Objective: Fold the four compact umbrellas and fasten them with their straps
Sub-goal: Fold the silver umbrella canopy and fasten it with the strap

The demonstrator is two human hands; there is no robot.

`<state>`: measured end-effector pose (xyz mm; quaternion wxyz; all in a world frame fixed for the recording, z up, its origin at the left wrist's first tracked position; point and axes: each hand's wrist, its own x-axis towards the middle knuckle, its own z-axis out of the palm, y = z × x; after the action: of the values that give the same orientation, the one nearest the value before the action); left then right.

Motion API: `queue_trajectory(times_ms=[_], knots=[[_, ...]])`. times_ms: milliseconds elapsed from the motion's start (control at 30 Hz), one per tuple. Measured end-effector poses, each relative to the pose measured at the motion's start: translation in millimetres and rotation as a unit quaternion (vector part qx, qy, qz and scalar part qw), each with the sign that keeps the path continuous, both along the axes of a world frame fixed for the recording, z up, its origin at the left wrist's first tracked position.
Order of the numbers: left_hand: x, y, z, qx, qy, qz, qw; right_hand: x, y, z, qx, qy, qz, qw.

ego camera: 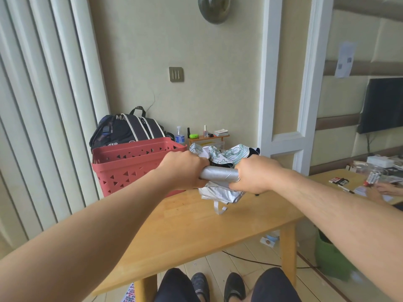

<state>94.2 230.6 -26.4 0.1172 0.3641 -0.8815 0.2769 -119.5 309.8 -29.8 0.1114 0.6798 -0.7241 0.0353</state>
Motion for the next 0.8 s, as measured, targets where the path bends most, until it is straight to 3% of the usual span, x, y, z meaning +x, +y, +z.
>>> queue_trajectory(times_ms=[67,233,333,533,800], knots=[[1.0,-1.2,-0.4,-0.013,0.017,0.012,1.000,-1.8,-0.2,0.5,0.005,-0.017,0.004,1.000],[-5.3,-4.6,-2.0,0.066,0.039,0.007,0.997,-10.5,-2.4,-0.7,-0.010,-0.005,0.004,1.000],[-12.3,-6.3,-2.4,0.074,0.043,0.019,0.996,-7.0,-4.6,-1.2,-0.075,0.061,0.029,0.995],[-13.2,-9.7,-0.3,0.103,0.069,0.045,0.991,2.0,-10.9,-6.2,-0.173,0.106,0.078,0.976],[-2.6,-3.3,2.8,0.223,0.072,0.029,0.972,-12.4,0.5,-10.4,-0.153,0.117,0.061,0.980]])
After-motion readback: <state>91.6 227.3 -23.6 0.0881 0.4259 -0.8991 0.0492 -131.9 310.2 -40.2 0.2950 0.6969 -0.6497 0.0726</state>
